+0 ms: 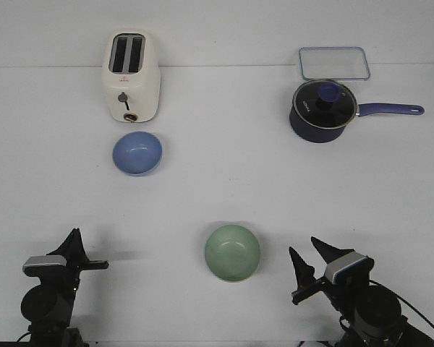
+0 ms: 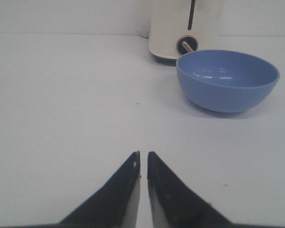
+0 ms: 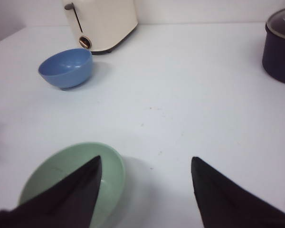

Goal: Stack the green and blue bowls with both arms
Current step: 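Release the green bowl and pull the right gripper back, then reach the left gripper forward and grasp the blue bowl's rim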

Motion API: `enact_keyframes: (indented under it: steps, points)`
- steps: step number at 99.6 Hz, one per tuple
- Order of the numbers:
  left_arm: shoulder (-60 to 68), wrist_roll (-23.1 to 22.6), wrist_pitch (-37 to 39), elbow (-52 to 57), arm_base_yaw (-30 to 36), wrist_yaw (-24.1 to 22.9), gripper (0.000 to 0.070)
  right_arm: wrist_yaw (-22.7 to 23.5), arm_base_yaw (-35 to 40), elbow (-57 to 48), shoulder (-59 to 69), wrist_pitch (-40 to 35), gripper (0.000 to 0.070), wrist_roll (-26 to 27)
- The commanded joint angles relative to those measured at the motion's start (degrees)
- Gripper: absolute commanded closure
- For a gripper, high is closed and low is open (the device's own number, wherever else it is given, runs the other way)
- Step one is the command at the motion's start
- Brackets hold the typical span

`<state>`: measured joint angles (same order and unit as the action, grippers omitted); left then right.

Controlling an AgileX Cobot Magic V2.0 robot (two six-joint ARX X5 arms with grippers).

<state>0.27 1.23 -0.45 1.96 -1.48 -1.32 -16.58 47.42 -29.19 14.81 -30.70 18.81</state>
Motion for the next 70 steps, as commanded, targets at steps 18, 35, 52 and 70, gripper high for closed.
enact_keyframes:
  steps: [18, 35, 52, 70]
  points:
    - [-0.09, 15.47, 0.63, -1.16, 0.04, 0.11, 0.0689, 0.02, 0.57, -0.96, -0.83, 1.68, 0.0310, -0.28]
    - [1.09, 20.92, -2.16, 4.50, 0.04, 1.16, 0.0689, -0.02, 0.57, -0.96, -0.83, 1.68, 0.0310, -0.26]
    - [14.99, 21.44, -5.75, 19.87, 0.04, 1.92, 0.0682, 0.02, 0.57, -0.96, -0.81, 1.66, 0.0310, -0.28]
    - [40.96, 15.50, -11.34, 38.97, 0.04, 5.88, 0.0311, -0.04, 0.57, -0.96, -0.76, 1.68, 0.0310, -0.31]
